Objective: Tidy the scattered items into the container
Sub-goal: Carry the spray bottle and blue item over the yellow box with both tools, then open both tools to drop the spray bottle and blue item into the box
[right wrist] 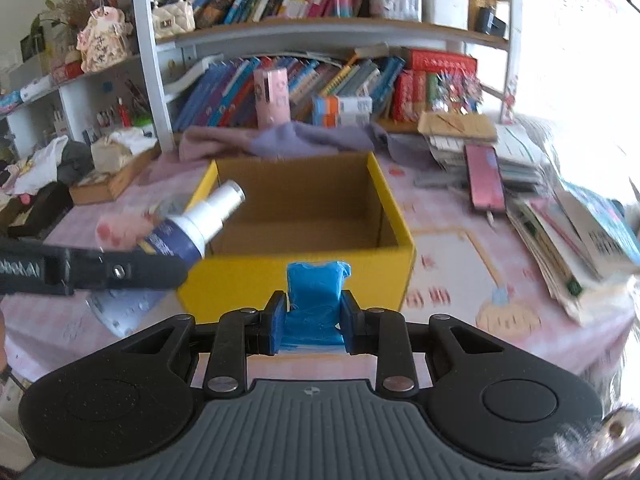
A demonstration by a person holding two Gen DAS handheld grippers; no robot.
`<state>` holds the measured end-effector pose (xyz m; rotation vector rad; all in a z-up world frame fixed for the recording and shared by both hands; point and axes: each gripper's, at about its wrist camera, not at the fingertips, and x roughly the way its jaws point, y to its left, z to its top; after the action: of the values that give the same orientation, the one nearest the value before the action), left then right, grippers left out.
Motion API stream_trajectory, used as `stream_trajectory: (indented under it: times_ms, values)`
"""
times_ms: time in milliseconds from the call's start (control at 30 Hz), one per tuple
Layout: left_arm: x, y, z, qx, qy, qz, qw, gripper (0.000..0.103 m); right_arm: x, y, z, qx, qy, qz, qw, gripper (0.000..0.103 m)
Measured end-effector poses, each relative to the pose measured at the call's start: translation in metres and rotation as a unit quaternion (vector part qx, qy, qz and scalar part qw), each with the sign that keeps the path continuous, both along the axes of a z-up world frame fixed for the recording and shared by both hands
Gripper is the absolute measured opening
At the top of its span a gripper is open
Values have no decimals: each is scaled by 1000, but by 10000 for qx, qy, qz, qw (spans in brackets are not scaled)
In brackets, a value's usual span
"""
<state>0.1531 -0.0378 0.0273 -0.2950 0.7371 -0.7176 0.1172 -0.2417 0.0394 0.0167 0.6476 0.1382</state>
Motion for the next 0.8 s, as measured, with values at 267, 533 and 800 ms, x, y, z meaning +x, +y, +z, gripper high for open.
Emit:
stream_trajectory:
  times_ms: [267,533,800]
  values:
    - [47,-15,8,187,-46,291,9994,31,70,-8,9,110,-149,509,9985,26]
    - [102,-37,-11,603,254,691,9955,31,140,-8,-12,-128,223,1263,9917,26]
    - [144,-53,-30,979,478,921,9898,31,195,-8,-42,-442,650,1828,9800,26]
